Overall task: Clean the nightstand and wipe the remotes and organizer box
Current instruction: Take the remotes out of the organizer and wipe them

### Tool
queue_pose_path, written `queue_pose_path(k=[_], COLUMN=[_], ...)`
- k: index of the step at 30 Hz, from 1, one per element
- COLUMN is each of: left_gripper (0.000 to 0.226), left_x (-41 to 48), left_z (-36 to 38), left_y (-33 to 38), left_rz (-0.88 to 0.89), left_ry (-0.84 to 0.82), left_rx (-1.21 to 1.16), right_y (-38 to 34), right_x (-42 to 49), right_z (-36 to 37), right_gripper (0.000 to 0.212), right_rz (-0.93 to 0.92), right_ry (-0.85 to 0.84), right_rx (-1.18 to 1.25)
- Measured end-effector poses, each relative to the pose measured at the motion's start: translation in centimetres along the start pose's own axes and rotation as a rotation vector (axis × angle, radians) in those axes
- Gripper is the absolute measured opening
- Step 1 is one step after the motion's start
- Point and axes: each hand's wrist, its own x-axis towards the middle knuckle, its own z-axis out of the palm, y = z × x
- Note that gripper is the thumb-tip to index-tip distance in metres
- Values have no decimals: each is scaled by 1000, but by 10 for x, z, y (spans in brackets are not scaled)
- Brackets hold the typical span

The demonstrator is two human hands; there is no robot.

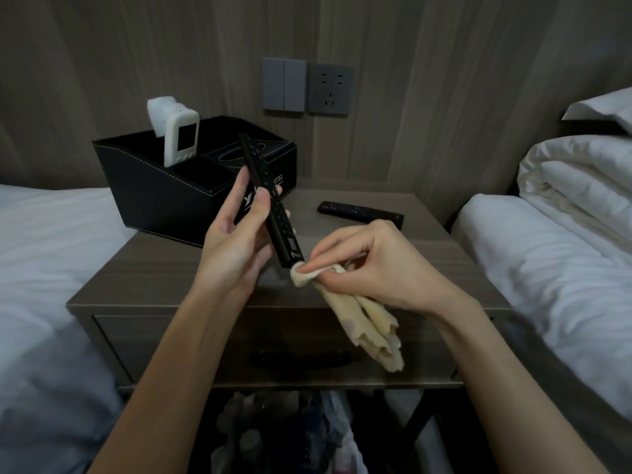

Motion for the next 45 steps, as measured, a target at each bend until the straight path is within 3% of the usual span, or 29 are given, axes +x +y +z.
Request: queue_pose_path(k=[3,6,10,15,29,45], left_gripper=[54,52,59,48,48,65], left_x=[-1,-3,-10,-18,-21,-7], left_z=[4,9,14,22,18,5], left_y=[-2,-7,-14,-20,-17,-15], left_rz=[-11,-61,-126,-150,-118,-92], left_ry=[-33,-107,-296,-460,-399,-202], left_rx=[20,68,168,211,138,-27], right_y=[-1,-2,2,6,5,8], right_x=[-4,-5,1,12,20,20], right_z=[-10,-26,-35,-38,-10,6], right_gripper=[22,22,20,19,24,26], right_rz=[8,-19,-47,-64,-130,-103], right_ry=[42,288,599,769,679,326], right_rx=[41,120,30,-75,-140,-136])
